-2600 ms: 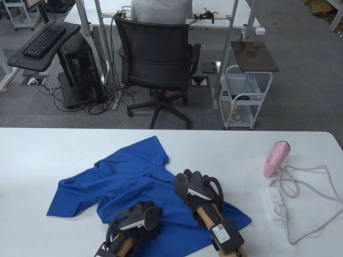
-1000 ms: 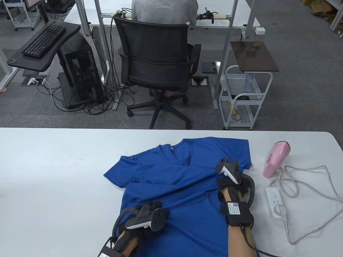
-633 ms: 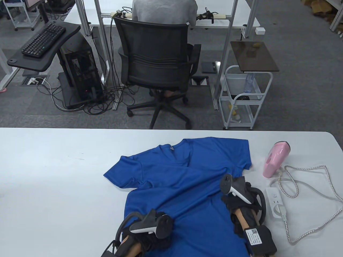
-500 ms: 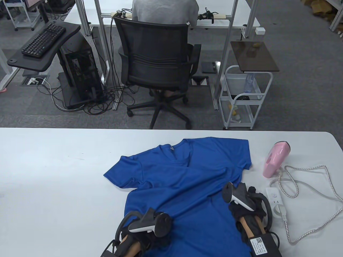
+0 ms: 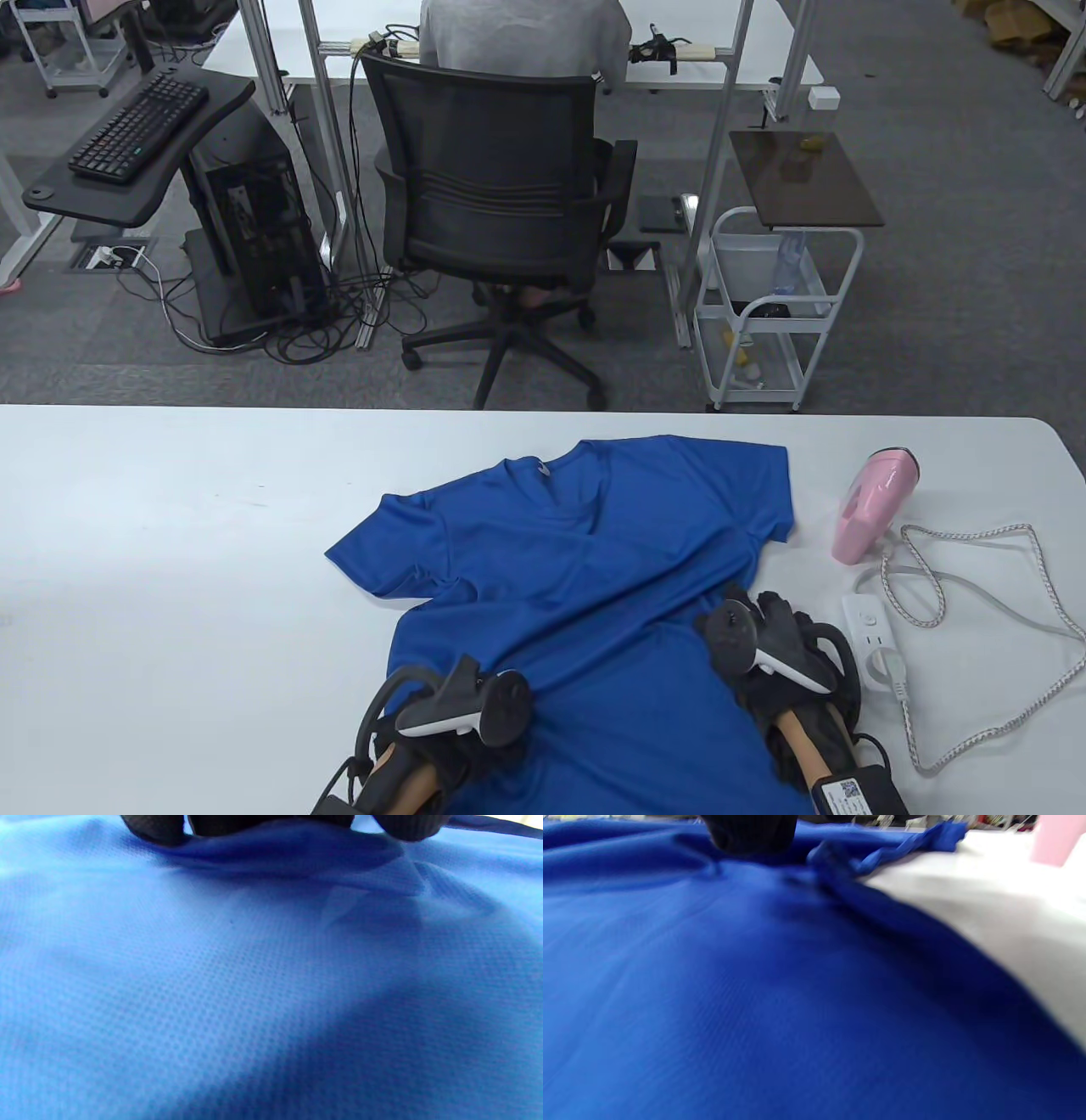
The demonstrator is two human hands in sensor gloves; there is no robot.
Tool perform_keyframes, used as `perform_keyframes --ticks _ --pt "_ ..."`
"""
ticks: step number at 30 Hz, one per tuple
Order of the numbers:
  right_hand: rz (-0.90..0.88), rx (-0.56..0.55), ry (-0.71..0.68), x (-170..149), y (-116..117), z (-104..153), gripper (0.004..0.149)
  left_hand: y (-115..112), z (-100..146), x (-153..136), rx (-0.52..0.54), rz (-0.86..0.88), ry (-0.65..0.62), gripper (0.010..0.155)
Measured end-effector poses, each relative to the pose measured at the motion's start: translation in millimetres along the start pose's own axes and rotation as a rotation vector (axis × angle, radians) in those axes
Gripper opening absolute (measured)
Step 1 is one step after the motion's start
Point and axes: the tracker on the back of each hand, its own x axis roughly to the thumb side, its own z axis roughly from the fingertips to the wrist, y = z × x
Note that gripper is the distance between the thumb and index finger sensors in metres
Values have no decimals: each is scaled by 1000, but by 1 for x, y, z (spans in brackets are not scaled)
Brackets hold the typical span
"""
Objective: Iron t-shirt with electric iron on table
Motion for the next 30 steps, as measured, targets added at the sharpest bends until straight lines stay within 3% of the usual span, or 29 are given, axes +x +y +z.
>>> perform_keyframes --ticks 2,4,10,14,18,21,27,30 --pt "85 29 51 -1 3 -2 52 1 1 -2 14 15 -9 66" --pt "56 5 68 -8 3 -3 52 7 1 -8 47 38 -1 66" --pt "-74 42 166 -31 -1 3 50 40 -9 -48 231 130 237 68" --pt "-82 69 175 -33 -7 6 53 55 -36 -74 178 149 348 71" --pt "-99 -37 157 -30 -16 8 55 60 -69 -101 70 207 446 73" --pt "-136 -80 131 -26 -22 9 57 59 -90 -115 2 195 476 73" --pt "-205 -93 121 -20 -35 -7 61 71 -124 -133 46 171 491 75" --pt "-248 -110 122 -15 -39 -22 63 73 -148 -138 -31 192 469 73"
